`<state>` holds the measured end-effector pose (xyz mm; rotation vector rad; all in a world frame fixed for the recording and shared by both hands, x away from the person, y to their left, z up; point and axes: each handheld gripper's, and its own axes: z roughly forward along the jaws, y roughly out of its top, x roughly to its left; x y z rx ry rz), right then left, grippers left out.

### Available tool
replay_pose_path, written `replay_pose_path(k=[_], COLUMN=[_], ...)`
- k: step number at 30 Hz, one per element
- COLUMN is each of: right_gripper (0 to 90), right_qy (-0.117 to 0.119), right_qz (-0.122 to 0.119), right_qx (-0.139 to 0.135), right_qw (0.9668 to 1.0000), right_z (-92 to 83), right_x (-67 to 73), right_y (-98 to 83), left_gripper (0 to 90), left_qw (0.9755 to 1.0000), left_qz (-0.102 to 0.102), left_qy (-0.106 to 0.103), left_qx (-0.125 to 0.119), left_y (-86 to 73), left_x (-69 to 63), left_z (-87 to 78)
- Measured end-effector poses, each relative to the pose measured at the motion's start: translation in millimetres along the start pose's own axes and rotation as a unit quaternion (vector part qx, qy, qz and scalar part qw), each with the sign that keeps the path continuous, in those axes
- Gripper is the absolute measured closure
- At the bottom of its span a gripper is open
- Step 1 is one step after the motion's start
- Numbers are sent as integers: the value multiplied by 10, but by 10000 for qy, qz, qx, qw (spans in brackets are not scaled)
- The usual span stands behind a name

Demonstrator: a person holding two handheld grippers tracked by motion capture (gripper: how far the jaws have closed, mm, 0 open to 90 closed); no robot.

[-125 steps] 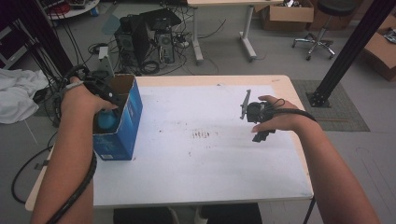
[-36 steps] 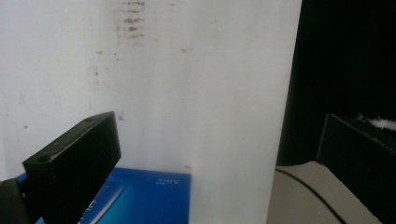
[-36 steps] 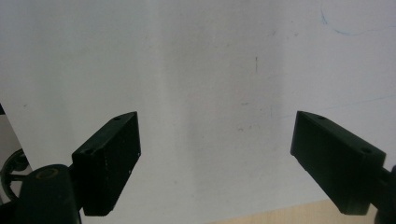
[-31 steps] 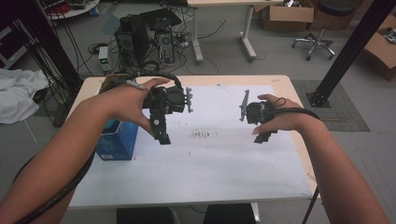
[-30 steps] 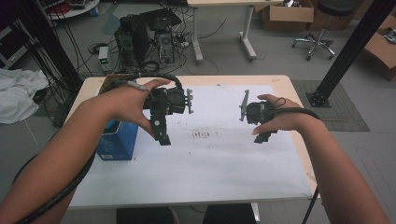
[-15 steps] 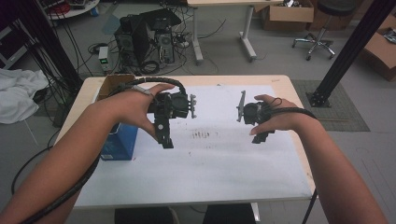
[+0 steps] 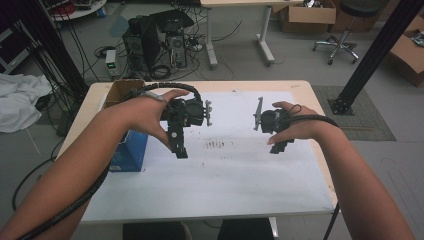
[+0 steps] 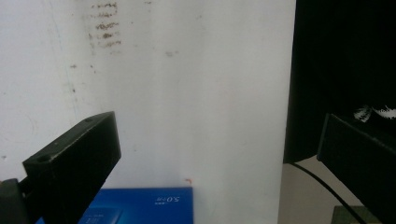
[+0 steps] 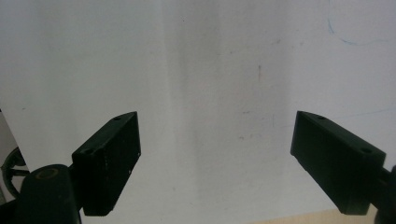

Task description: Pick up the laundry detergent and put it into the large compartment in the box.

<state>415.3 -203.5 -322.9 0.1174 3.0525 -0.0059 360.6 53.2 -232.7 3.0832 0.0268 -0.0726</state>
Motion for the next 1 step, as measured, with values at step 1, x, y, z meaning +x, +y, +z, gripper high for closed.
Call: replay_pose_path(k=[1], right_gripper=[160], right_qy=[0], right_qz=[-12], right_qx=[-7], right_qw=[10000], right_z=[-2], right_x=[-3], right_y=[-2], left_gripper=[1], left_qw=[10000], left_qz=[-5], left_qy=[2], left_qx=[12], left_y=[-1], left_x=[3], left_z=[-2])
